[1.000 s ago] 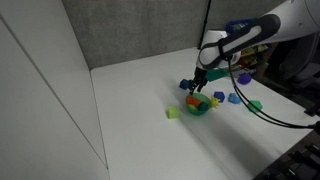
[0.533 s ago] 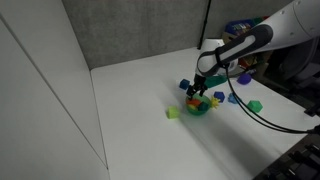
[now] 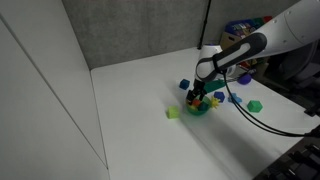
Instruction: Remove the orange plastic toy from the green bowl and put it on the table
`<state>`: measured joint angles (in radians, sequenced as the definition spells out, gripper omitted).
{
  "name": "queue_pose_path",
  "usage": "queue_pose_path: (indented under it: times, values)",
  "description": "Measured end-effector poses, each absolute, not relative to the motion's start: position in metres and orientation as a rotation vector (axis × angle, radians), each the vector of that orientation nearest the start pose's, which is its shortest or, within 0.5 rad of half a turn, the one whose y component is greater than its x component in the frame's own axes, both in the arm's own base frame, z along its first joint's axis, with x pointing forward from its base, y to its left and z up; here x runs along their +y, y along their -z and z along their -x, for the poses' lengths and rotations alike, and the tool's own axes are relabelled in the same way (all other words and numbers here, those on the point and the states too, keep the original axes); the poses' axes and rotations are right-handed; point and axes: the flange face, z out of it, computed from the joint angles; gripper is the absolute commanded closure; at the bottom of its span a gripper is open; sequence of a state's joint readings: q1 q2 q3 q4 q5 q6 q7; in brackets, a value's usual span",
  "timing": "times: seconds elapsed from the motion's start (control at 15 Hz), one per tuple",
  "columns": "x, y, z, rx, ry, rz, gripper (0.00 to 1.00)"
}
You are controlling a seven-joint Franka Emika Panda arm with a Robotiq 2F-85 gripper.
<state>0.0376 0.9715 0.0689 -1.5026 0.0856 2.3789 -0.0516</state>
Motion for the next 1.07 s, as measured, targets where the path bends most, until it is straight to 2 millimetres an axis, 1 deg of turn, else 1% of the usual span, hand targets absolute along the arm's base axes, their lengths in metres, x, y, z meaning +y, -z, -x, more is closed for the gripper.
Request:
queue_pose_path:
  times: [0.07,0.13,0.27,0.33,0.47,0.53,0.8,0.93,1.07]
  values:
    - [0.068,-0.079,-0.685,-0.100,-0.146,3.025,0.43]
    - [0.069,-0.080,-0.686,-0.101,-0.142,3.025,0.49]
    - [0.067,-0.083,-0.690,-0.099,-0.128,3.029,0.67]
    - [0.065,-0.085,-0.691,-0.097,-0.122,3.031,0.73]
    - [0.065,-0.087,-0.693,-0.096,-0.114,3.032,0.75]
    - [0.065,-0.087,-0.694,-0.096,-0.112,3.032,0.78]
    - [0.069,-0.093,-0.697,-0.102,-0.093,3.027,0.82]
    - [0.072,-0.101,-0.700,-0.106,-0.075,3.023,0.82]
    - [0.074,-0.114,-0.704,-0.109,-0.052,3.020,0.82]
